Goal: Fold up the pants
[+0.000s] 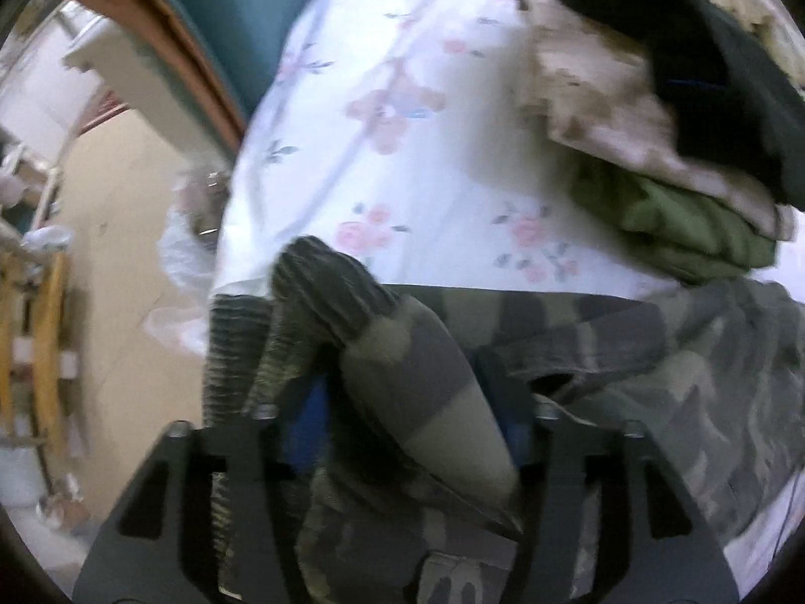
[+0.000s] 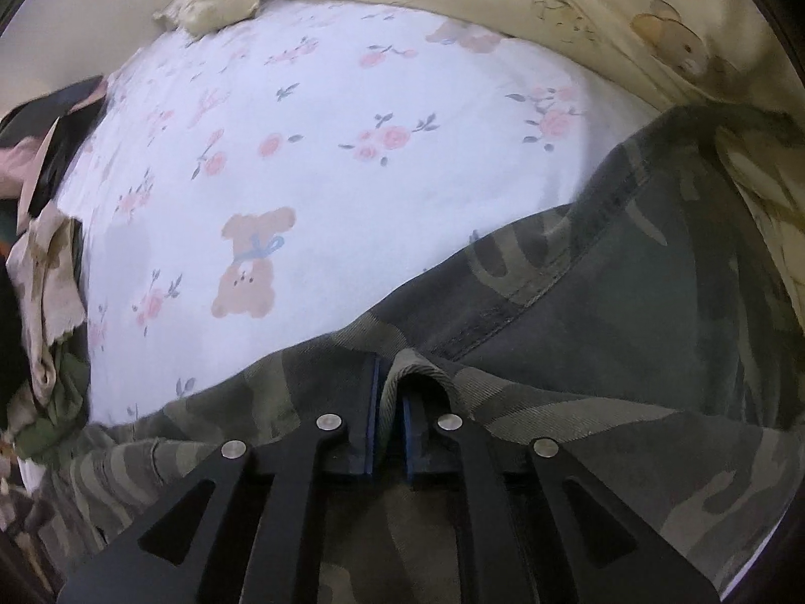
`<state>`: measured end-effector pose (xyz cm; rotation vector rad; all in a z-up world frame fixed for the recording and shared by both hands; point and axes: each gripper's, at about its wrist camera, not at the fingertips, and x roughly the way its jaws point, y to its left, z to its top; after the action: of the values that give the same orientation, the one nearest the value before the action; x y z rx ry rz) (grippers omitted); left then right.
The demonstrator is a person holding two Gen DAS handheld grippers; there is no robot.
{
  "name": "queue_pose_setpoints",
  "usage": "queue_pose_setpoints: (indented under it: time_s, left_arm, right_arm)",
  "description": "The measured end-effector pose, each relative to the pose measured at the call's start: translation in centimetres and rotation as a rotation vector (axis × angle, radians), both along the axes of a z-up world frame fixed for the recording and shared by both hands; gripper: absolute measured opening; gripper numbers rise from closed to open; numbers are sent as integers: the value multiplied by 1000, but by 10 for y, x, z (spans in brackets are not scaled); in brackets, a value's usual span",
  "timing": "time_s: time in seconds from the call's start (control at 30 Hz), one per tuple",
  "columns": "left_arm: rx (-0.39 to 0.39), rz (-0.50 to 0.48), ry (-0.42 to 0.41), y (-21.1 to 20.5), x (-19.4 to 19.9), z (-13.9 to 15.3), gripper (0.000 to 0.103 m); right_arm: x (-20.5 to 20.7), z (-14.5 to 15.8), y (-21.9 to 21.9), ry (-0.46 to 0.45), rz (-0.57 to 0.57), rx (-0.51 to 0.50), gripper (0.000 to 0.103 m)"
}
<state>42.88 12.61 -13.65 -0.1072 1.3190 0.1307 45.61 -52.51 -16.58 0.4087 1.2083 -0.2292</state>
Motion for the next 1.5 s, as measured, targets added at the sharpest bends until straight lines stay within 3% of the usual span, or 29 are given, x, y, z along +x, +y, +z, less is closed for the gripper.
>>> queue_pose_setpoints:
  time_s: [0.07,0.13,0.2,0.3,0.43,0.53,0.63,0.73,0.8,0.87,0.93,1.0,1.03,1.13,1.27,1.33,1.4,1.47,1.5]
  left_arm:
    - [-34,0,-7,4,-7,6,65]
    - [-56,20,-17,10,-15,15,70]
    - [-62,48,-37,20,-26,26,78]
    - [-24,71,-70,34,-43,43,80]
    - [179,77,-205,33,-59,69,87]
    - [183,43,-232,24,-58,74,90]
    - [129,99,-270,29,-61,84,90]
    - [195,168,-268,37,-59,85,90]
    - [265,235,-224,43,-60,81,90]
    - [271,285,-238,47,-65,83,90]
    - [271,175,-297,27,-66,90,88]
    - [344,7,-363,-9,-69,94,89]
    - [323,-67,-380,-24,-70,91,89]
    - [230,-203,-263,-50,-65,56,89]
    - [219,-142,43,-38,-49,-21,91]
    - [241,-154,35,-35,-48,-30,94]
    - [289,-172,29,-42,-48,-30,94]
    - [271,-144,24,-40,-48,-30,94]
    - [260,-142,25,-38,-47,-31,94]
  right_arm:
    - [-3,5,0,7,14,12,22]
    - [-10,14,1,2,16,46,51]
    - [-19,27,6,-38,29,74,60]
    - [-34,50,14,-86,56,65,61]
    - [-60,70,25,-148,77,66,62]
    - [-74,75,29,-164,77,57,63]
    - [-84,69,35,-146,77,66,63]
    - [-100,62,39,-152,70,93,63]
    - [-111,52,39,-157,69,108,63]
    - [-117,41,36,-143,54,116,63]
    - [-118,34,33,-113,54,122,63]
    - [-119,33,31,-119,57,105,63]
    - [-120,31,31,-108,63,102,63]
    - [-119,21,33,-48,105,169,63]
    - [-121,15,43,52,193,163,63]
    - [-125,10,41,111,204,110,63]
    - [-127,14,35,103,179,3,60]
    - [-122,18,23,80,90,-291,61]
    - [-119,18,17,73,56,-346,60]
